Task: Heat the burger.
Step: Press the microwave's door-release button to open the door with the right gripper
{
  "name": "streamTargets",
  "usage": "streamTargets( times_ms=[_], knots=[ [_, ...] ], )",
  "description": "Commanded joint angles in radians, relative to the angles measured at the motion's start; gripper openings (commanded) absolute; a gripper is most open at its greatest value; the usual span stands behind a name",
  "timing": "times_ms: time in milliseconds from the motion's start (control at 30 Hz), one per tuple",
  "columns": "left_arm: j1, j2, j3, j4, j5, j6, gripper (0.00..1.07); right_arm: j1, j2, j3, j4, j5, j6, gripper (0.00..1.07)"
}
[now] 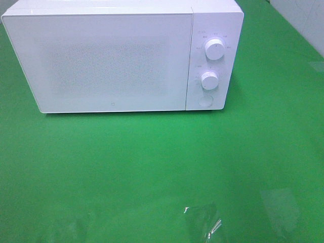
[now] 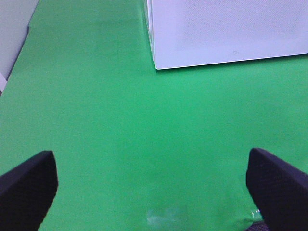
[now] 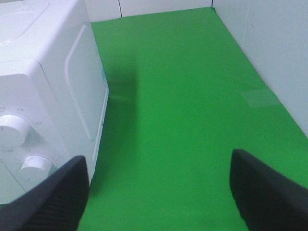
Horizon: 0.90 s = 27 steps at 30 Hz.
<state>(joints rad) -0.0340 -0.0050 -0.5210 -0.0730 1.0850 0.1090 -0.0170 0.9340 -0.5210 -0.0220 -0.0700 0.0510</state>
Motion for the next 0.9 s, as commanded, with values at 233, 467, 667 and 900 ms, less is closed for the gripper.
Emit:
streamTargets(
  times_ms=[233,467,667,900],
  knots=[
    [0.005,-0.017,0.003,-0.007,-0.014,0.000,1.00,-0.004,0.164,0.050,-0.016,-0.356,-0.018,0.76],
    [0.005,-0.017,0.003,-0.007,-0.014,0.000,1.00,0.076,0.239,0.149,0.137,-0.649,-0.136,0.76],
    [0.005,-0.017,0.003,-0.007,-0.014,0.000,1.00,0.191,0.305,0.165,0.294,-0.743,-0.256,0.76],
    [0.005,-0.017,0.003,-0.007,-0.014,0.000,1.00,0.321,0.401,0.165,0.383,-0.836,-0.292,0.76]
  ],
)
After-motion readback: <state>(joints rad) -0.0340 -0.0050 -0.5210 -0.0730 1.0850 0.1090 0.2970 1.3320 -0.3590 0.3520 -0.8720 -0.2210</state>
